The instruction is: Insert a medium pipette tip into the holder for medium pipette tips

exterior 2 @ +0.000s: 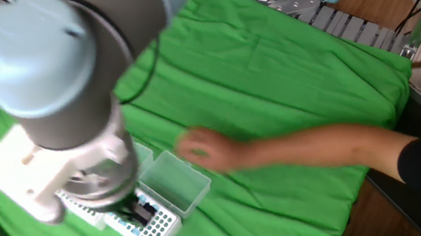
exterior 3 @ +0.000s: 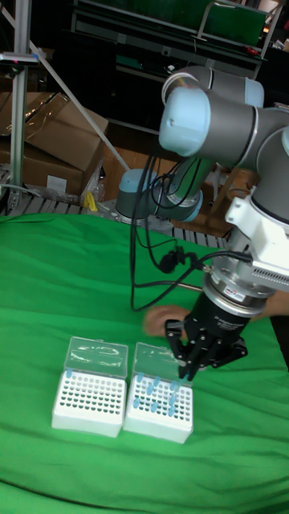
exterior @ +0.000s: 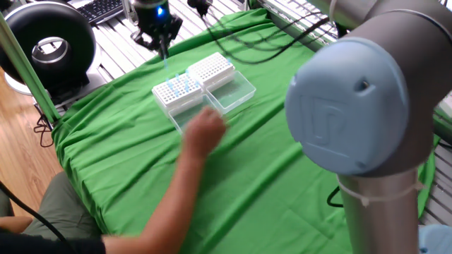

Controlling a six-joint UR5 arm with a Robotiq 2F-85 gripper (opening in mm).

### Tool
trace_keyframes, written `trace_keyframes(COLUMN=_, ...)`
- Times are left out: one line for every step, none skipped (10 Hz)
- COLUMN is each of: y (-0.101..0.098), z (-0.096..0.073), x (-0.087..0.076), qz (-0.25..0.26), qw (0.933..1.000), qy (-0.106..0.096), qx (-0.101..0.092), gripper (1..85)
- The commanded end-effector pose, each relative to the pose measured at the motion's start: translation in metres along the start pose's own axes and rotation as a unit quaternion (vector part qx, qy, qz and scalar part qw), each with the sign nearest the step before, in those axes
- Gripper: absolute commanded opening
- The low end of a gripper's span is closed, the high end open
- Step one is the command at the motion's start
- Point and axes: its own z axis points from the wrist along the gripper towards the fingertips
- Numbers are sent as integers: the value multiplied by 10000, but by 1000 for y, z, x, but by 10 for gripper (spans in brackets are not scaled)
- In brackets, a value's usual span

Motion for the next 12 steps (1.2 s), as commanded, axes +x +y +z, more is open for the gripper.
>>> trace_keyframes(y=-52, z=-12, x=-16, qz=-792, qw=9968, qy=12, qx=116, gripper=10)
trace_keyframes(y=-75, z=-13, x=-20, qz=-1022, qw=9947, qy=-5, qx=133, gripper=10)
trace_keyframes(y=-93, z=-12, x=-22, qz=-1167, qw=9931, qy=-18, qx=128, gripper=10)
trace_keyframes(y=-110, z=-9, x=-22, qz=-1265, qw=9919, qy=-33, qx=115, gripper=10)
trace_keyframes(y=-125, z=-3, x=-22, qz=-1303, qw=9914, qy=-81, qx=98, gripper=10)
trace_keyframes(y=-140, z=8, x=-21, qz=-1335, qw=9908, qy=-179, qx=110, gripper=10)
trace_keyframes(y=-149, z=17, x=-17, qz=-1318, qw=9910, qy=-213, qx=91, gripper=10)
trace_keyframes(y=-152, z=22, x=-10, qz=-1244, qw=9921, qy=-186, qx=1, gripper=10)
trace_keyframes(y=-161, z=26, x=-4, qz=-1246, qw=9920, qy=-174, qx=38, gripper=10)
trace_keyframes(y=-164, z=32, x=5, qz=-1254, qw=9919, qy=-187, qx=-75, gripper=10)
trace_keyframes(y=-165, z=38, x=13, qz=-1239, qw=9919, qy=-201, qx=-197, gripper=10)
trace_keyframes(y=-171, z=43, x=20, qz=-1232, qw=9920, qy=-178, qx=-192, gripper=10)
